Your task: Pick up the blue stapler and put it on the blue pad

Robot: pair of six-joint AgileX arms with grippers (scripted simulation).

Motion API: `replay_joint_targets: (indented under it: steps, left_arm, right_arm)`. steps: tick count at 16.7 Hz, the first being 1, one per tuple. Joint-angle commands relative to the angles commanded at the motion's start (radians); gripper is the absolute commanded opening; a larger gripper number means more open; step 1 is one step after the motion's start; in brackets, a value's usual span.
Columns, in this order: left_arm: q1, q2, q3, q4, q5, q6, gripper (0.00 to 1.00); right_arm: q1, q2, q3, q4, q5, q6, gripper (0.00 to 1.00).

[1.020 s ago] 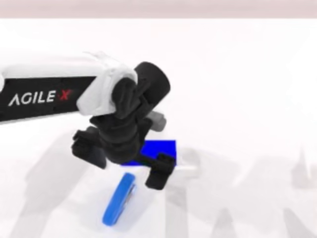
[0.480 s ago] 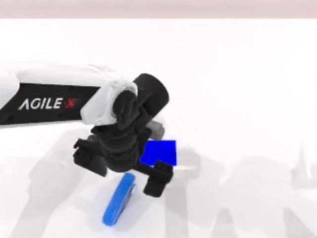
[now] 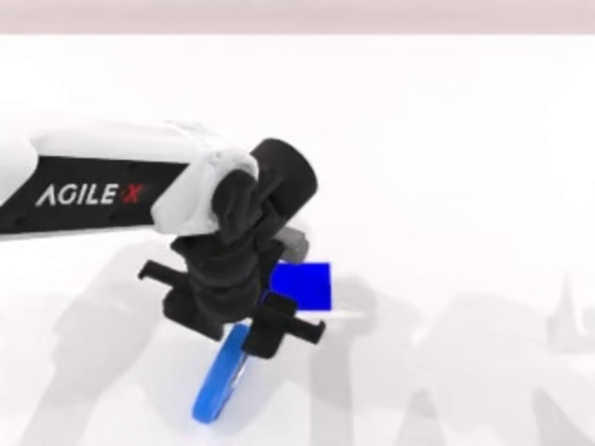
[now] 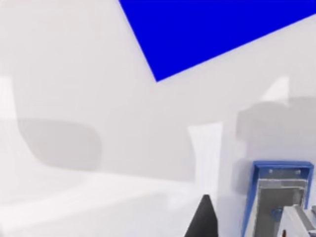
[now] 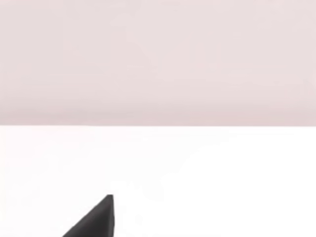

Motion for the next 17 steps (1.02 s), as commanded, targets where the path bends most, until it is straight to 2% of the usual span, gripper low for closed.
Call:
replay_joint_targets:
  steps: [3, 4, 13, 17]
  left_arm:
    - [0.000, 0.000, 0.000, 0.000, 0.000, 0.000, 0.02]
    - [0.000, 0.000, 0.000, 0.000, 0.000, 0.000, 0.00]
    - [0.000, -0.001, 0.003, -0.003, 0.000, 0.001, 0.00]
    - [0.008, -0.035, 0.091, -0.121, 0.000, -0.008, 0.00]
  right_arm:
    - [0.000, 0.000, 0.000, 0.000, 0.000, 0.000, 1.00]
    - [0.000, 0.000, 0.000, 0.000, 0.000, 0.000, 1.00]
    - [0.000, 0.000, 0.000, 0.000, 0.000, 0.000, 1.00]
    - [0.000, 0.000, 0.000, 0.000, 0.000, 0.000, 1.00]
